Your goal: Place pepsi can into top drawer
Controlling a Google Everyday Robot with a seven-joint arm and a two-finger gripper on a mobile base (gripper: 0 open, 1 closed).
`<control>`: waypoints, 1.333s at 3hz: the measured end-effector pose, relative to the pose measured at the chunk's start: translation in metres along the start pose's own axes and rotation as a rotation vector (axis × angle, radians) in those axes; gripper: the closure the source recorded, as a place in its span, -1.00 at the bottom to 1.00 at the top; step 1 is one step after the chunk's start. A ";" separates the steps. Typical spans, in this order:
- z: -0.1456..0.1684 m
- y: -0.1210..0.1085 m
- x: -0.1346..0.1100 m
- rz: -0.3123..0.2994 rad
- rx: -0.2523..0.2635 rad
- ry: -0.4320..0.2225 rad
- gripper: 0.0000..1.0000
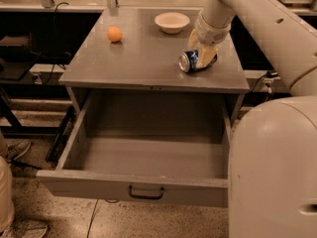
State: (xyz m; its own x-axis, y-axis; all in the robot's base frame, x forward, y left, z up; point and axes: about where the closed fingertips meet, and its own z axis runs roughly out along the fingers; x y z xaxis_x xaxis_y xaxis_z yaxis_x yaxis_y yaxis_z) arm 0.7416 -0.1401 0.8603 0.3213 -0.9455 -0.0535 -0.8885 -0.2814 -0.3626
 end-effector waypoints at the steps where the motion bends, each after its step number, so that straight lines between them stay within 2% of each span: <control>1: 0.006 0.000 -0.010 -0.011 -0.006 -0.024 0.93; 2: 0.006 0.000 -0.010 -0.012 -0.006 -0.024 -0.46; 3: 0.012 0.000 -0.032 -0.042 -0.005 -0.069 -0.10; 4: 0.017 0.002 -0.046 -0.048 -0.014 -0.096 0.35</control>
Offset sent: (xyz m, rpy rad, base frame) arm -0.0133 0.0489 -0.0082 0.0611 0.0321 0.1095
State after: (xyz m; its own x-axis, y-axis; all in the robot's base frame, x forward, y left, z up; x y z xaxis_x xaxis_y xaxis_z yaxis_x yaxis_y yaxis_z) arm 0.7306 -0.0950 0.8465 0.3929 -0.9109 -0.1259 -0.8756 -0.3287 -0.3539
